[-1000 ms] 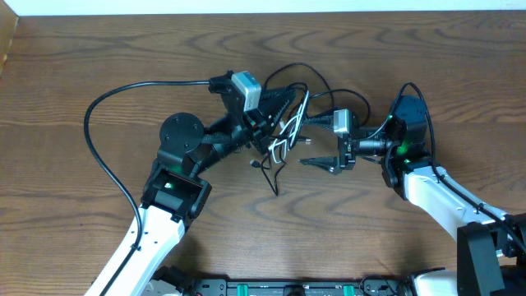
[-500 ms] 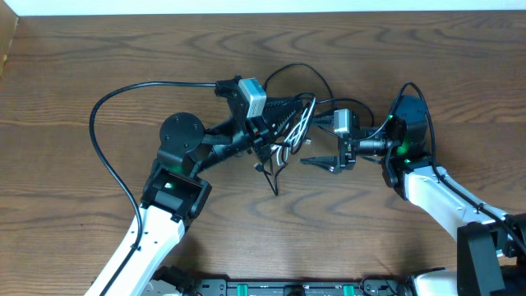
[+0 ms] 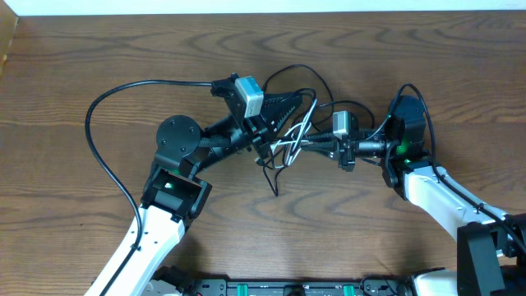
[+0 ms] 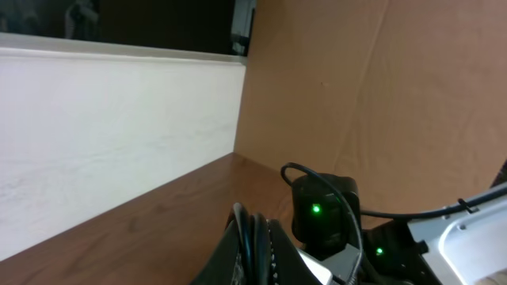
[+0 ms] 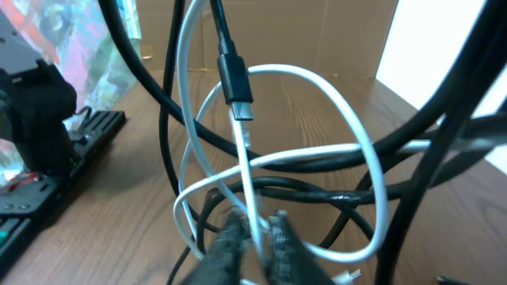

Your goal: Untangle cables

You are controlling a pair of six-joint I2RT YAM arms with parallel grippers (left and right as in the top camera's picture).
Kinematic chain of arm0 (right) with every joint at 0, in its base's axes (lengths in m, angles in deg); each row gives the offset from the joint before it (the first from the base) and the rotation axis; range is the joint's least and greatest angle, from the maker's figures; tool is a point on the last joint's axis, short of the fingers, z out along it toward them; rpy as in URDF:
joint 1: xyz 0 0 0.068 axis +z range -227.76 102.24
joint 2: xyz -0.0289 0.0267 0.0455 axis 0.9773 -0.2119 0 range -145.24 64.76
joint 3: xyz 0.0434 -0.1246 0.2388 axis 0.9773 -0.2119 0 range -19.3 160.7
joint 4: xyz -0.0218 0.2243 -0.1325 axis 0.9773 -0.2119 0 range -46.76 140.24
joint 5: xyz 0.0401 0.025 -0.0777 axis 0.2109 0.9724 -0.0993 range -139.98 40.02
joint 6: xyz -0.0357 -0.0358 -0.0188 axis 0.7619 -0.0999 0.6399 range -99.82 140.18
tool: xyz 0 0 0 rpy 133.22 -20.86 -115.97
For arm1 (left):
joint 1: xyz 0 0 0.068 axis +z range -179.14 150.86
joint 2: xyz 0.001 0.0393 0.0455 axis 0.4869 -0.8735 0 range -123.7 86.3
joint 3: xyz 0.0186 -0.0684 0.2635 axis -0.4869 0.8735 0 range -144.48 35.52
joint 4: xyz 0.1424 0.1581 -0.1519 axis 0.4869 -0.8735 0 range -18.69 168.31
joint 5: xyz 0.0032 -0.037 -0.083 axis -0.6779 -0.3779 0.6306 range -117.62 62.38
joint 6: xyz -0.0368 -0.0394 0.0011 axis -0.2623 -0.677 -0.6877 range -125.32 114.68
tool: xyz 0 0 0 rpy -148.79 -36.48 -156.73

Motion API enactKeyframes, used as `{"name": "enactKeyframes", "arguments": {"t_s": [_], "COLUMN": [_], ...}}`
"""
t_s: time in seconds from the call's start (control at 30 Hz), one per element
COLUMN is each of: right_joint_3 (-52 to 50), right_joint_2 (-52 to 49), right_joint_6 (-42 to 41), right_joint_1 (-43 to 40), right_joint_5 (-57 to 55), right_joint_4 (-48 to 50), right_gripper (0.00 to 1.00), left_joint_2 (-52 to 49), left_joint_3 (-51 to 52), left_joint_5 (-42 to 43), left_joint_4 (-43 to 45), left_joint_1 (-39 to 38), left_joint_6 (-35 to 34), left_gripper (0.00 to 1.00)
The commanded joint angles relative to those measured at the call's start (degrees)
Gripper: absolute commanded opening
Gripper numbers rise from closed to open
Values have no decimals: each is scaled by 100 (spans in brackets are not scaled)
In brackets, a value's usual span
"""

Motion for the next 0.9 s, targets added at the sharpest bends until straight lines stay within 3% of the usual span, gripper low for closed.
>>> {"name": "enactKeyframes", "arguments": {"t_s": [0.0, 0.13, 0.3, 0.47, 0.6, 0.87], "right_joint_3": [4, 4, 4, 4, 4, 4], "right_joint_2": [20, 20, 22, 22, 22, 22], "right_joint_6": [39, 37, -151, -1788, -3152, -4623], "right_joint_1": [33, 33, 11, -192, -442, -1049], "right_joint_5": [22, 22, 74, 129, 127, -48], "right_joint_4": [-7, 22, 391, 1694, 2671, 2955], "right_gripper": [1, 1, 1, 1, 1, 1], "left_joint_2": [7, 7, 7, 7, 7, 7], "left_joint_3": [-37, -37, -37, -37, -37, -37], "left_joint_5": [-210, -658, -1792, -2828, -2887, -2968], "left_joint_4": [72, -131, -815, -1655, -2015, -2500], "left_joint_1": [24, 24, 24, 24, 24, 24], "left_joint_6": [-50, -28, -31, -33, -31, -26], "left_gripper": [8, 8, 8, 8, 8, 8]}}
